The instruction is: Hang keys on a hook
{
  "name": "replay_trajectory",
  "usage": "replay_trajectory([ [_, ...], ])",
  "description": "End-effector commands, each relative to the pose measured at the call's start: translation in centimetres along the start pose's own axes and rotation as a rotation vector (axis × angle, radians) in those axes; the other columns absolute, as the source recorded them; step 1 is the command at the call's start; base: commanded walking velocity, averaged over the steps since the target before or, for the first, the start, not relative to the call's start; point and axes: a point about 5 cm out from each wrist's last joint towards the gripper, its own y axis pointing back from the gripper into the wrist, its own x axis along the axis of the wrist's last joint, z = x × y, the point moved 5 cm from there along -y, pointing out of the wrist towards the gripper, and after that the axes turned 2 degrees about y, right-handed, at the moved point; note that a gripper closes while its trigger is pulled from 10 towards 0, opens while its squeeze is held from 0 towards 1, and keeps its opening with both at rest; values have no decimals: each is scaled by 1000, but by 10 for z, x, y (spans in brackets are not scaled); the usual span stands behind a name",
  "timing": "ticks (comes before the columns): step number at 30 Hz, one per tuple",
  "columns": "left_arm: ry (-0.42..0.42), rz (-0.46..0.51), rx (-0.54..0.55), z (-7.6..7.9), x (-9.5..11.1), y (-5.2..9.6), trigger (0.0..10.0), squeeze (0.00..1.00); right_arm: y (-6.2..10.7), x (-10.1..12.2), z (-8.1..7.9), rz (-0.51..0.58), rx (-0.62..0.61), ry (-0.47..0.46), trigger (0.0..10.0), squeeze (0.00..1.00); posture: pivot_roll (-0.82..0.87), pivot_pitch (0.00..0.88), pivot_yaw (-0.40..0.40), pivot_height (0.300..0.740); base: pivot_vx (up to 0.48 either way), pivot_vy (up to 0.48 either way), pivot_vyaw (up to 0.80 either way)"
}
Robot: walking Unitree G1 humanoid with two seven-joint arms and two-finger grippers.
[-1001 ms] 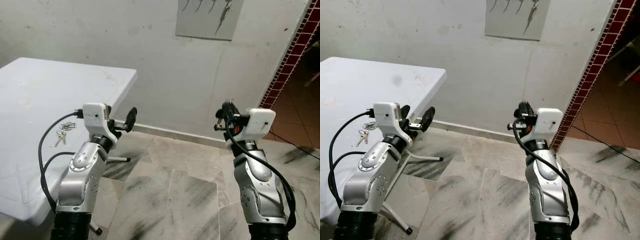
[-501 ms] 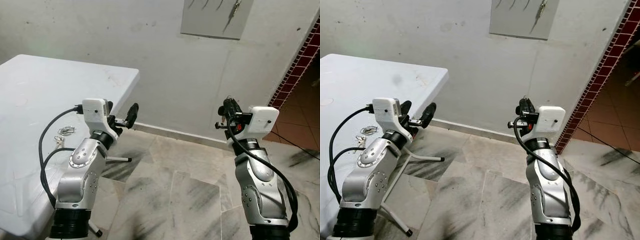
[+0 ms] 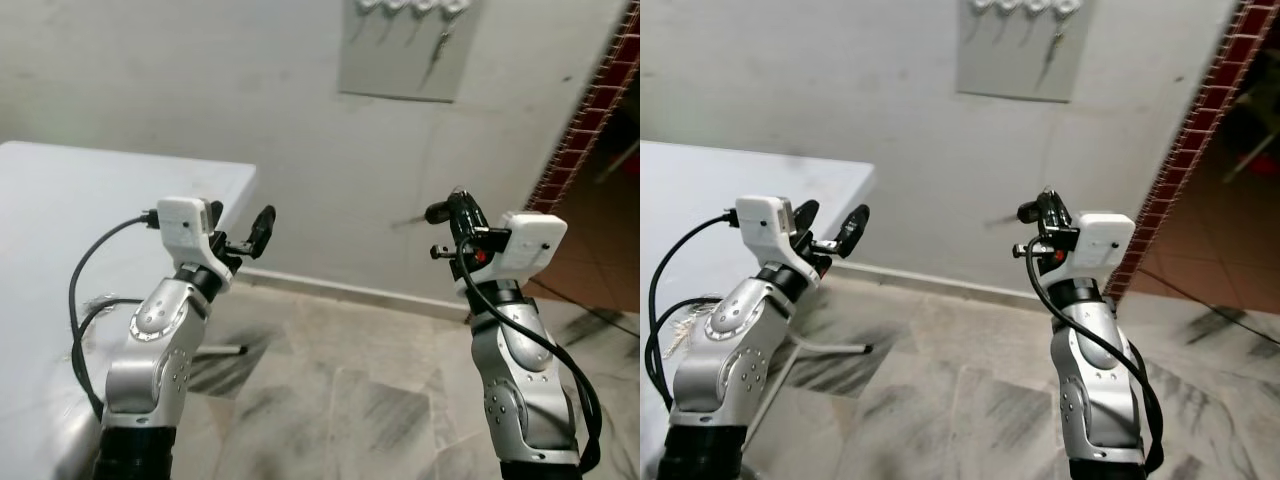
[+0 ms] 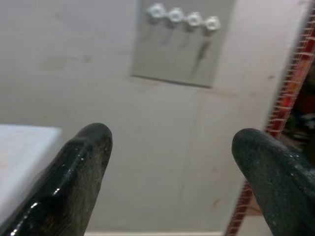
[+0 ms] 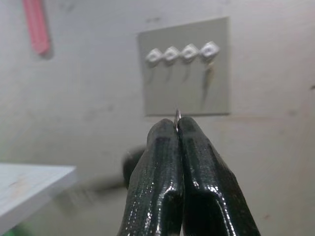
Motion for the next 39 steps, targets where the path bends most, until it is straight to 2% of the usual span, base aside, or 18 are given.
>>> replay_trajectory([
  [1,-8,-7,-14,3,1,-1,10000,0,-1,4,2,8,-12,-5,10000,0,11,0,26,715,480,0,0],
  [39,23,-2,12,4,-2,2,10000,0,0,2,-3,-12,25,-18,10000,0,15,0,4,715,480,0,0],
])
